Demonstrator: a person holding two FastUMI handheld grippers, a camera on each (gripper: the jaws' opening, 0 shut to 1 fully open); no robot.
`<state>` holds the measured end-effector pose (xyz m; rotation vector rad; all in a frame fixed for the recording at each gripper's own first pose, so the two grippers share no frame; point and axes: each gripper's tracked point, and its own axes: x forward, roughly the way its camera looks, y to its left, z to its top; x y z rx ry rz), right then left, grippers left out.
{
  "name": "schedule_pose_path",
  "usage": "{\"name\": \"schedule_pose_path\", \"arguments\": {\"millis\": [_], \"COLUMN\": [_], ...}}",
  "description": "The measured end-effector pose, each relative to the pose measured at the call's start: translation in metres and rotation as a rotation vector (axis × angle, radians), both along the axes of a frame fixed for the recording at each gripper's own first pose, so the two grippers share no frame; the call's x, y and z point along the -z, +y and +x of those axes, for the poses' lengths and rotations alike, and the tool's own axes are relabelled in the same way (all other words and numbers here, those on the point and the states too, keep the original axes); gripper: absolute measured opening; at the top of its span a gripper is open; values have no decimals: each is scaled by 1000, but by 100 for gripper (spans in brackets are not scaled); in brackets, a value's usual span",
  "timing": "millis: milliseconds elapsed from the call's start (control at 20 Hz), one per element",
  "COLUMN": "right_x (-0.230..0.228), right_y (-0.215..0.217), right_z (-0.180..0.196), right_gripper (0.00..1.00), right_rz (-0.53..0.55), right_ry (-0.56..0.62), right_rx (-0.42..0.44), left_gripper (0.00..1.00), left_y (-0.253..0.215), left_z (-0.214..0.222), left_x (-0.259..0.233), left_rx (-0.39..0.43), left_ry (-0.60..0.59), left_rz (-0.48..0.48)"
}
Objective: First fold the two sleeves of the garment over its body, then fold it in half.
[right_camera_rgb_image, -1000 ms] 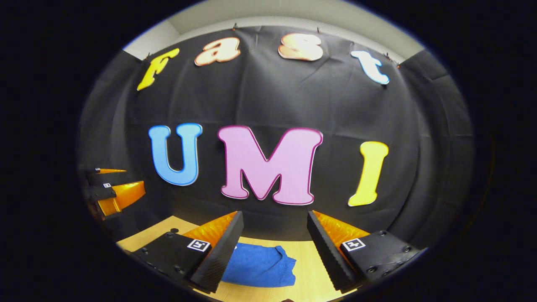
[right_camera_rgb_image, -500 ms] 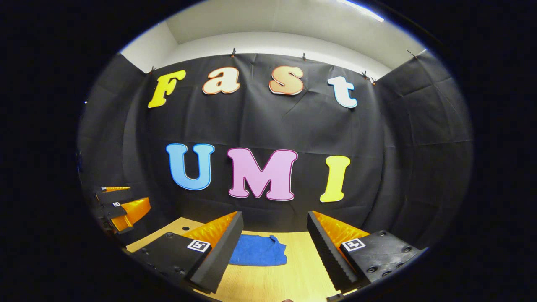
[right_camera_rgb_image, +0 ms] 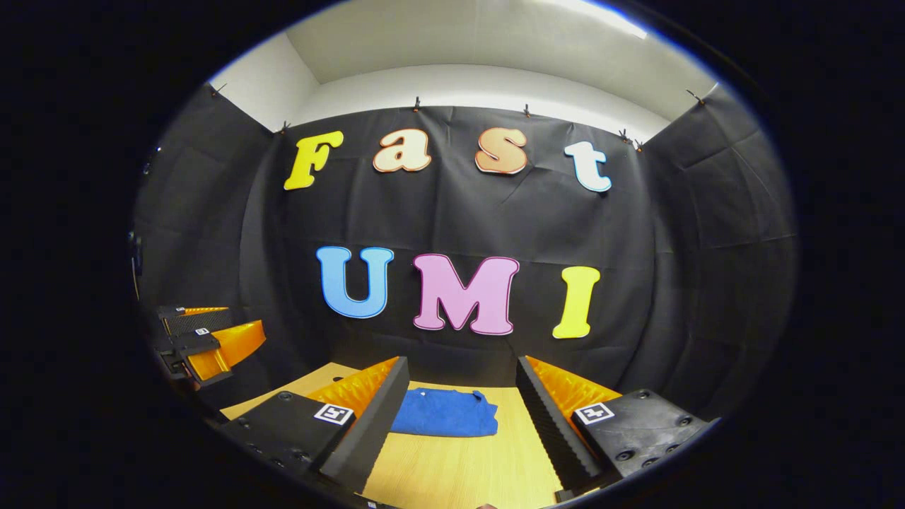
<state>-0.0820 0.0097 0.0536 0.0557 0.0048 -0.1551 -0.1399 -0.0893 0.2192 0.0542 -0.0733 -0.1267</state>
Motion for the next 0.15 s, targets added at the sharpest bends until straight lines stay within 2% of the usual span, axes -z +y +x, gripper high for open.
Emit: {"name": "schedule_pose_path", "arguments": {"millis": [100,150], "right_x": [1,-2], "right_y": [5,3], "right_z": [-2,-3], "right_gripper": [97,86], "right_rz": [-6,-11], "right_ry": [0,-15], "right_rx": [-30,-31], "left_gripper": [80,79], "left_y": [-3,-3], "left_z": [-1,-1], "left_x": [0,0], "left_rx": [1,-2], "left_ry": [1,3], "left_rz": [4,7]}}
